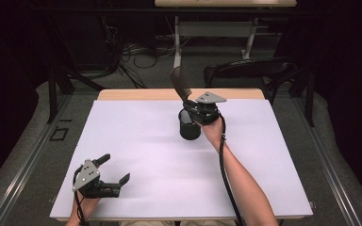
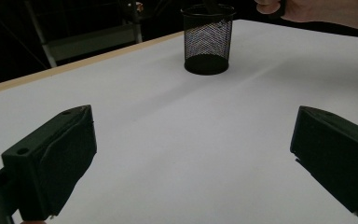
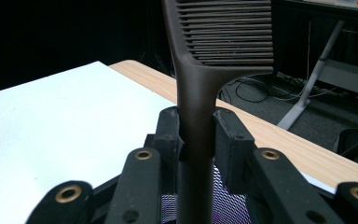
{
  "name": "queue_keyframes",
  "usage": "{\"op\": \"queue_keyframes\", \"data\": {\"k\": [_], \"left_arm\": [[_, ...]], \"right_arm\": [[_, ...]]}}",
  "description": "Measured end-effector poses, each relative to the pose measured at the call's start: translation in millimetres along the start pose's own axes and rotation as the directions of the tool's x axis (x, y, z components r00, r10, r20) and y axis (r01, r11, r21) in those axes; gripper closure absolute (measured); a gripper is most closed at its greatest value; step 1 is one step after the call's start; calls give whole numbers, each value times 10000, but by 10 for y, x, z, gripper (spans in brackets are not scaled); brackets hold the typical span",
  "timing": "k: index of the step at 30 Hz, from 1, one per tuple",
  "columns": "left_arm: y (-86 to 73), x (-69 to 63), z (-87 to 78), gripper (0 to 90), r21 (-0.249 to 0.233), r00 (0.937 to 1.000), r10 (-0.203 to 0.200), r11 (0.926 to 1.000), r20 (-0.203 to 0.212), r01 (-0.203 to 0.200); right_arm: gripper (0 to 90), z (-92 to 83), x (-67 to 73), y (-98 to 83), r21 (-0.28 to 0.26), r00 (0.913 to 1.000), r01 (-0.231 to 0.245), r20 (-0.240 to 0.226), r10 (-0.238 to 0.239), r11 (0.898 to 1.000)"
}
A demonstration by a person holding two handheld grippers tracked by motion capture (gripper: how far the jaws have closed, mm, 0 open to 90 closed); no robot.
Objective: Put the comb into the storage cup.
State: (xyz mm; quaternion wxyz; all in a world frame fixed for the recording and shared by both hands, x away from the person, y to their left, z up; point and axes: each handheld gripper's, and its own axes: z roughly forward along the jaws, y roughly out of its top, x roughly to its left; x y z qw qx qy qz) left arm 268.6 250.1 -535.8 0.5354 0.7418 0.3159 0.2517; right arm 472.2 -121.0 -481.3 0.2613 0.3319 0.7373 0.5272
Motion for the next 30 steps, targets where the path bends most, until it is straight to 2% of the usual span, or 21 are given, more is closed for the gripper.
{"op": "queue_keyframes", "data": {"k": [16,30], "left_arm": [[-1,-4,2,3,13,10000,-18,10000,5,18],[0,-6,3,3,49,10000,6,10000,-22,-6]], "right_arm": [[724,4,-2,-32,25,10000,-28,-32,28,10000],[723,33,-5,-72,342,9999,-25,-155,30,9994]]}}
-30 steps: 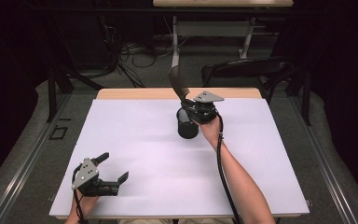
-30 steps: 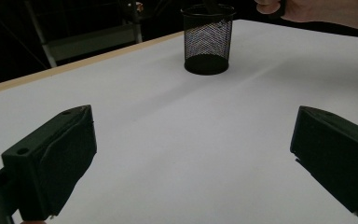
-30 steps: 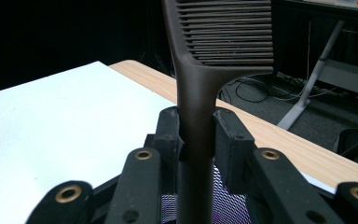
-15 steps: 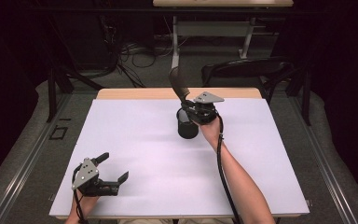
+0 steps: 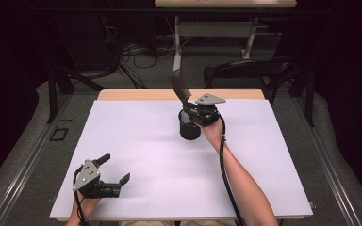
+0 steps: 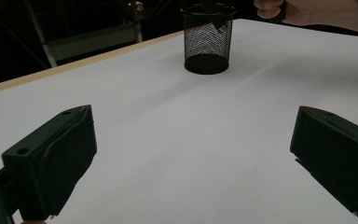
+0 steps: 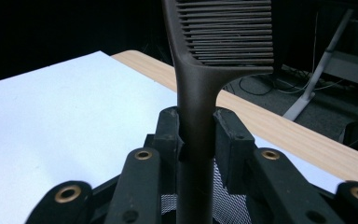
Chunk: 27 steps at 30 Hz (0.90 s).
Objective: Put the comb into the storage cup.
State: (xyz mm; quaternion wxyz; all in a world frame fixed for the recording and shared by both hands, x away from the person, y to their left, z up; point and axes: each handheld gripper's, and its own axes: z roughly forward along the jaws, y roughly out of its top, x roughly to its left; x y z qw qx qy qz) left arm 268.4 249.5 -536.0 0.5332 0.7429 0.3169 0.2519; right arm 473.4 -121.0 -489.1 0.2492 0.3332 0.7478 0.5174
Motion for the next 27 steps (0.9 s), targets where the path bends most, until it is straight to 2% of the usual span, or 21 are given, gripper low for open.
{"op": "queue_keyframes", "data": {"k": [27], "left_arm": [[-2,3,5,3,-21,10000,-21,10000,24,21]], "right_arm": [[717,-17,21,-91,363,10000,40,-16,-39,9993]]}}
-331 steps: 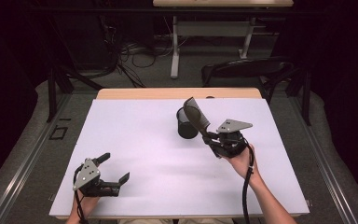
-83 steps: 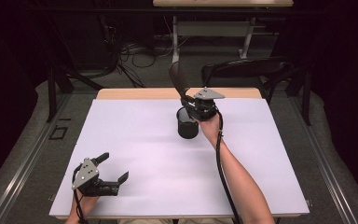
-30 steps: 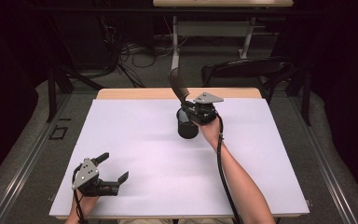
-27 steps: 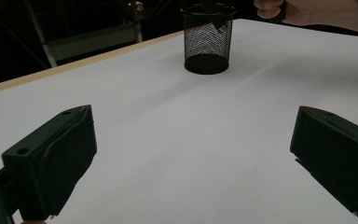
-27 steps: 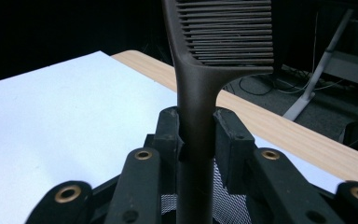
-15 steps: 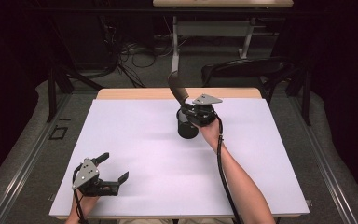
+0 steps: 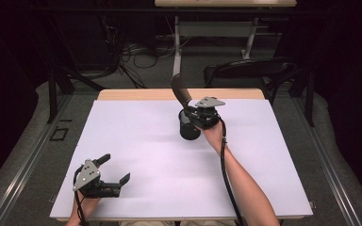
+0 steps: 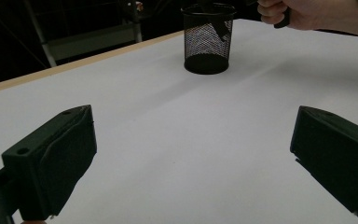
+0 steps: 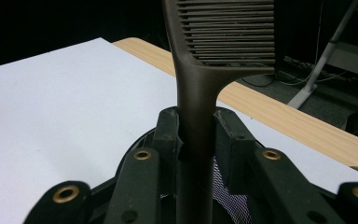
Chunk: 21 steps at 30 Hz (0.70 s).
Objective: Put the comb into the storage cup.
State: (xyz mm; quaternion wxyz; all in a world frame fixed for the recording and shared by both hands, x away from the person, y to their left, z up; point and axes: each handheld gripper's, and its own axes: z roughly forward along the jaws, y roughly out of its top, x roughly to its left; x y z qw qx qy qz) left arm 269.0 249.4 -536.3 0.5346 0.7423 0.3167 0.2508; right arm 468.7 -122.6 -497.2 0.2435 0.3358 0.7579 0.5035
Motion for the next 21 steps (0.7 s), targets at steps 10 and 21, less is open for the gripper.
{"op": "queue_keyframes", "data": {"k": [10,21], "left_arm": [[1,4,-7,2,-34,10000,22,10000,3,-22],[2,-3,0,2,12,10000,9,10000,-15,-9]], "right_arm": [[539,-65,41,-29,227,10000,-2,61,1,9997],[189,-254,12,-30,722,9988,-272,-375,300,9970]]}}
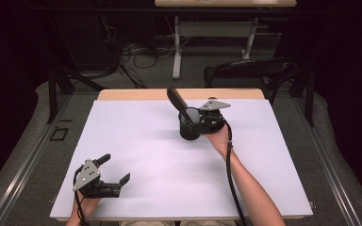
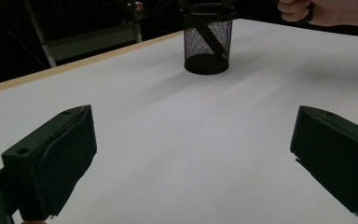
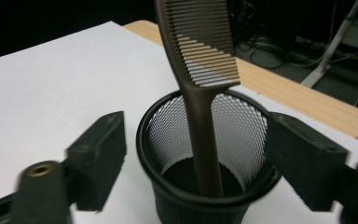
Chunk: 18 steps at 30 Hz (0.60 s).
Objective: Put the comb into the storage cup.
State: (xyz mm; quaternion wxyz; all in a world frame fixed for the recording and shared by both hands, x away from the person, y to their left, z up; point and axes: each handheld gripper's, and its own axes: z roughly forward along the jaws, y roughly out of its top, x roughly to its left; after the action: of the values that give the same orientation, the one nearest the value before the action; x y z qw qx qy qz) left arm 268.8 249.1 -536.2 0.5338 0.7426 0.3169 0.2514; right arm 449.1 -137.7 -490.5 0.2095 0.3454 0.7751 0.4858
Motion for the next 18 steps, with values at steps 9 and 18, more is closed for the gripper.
{"op": "queue_keyframes", "data": {"k": [9,18], "left_arm": [[6,-4,11,2,-2,10000,32,10000,53,-32],[8,-10,15,3,10,10000,54,10000,44,-54]], "right_arm": [[86,-176,-11,-48,373,9992,-142,-363,155,9992],[38,-371,63,-108,490,9976,16,-694,18,9988]]}}
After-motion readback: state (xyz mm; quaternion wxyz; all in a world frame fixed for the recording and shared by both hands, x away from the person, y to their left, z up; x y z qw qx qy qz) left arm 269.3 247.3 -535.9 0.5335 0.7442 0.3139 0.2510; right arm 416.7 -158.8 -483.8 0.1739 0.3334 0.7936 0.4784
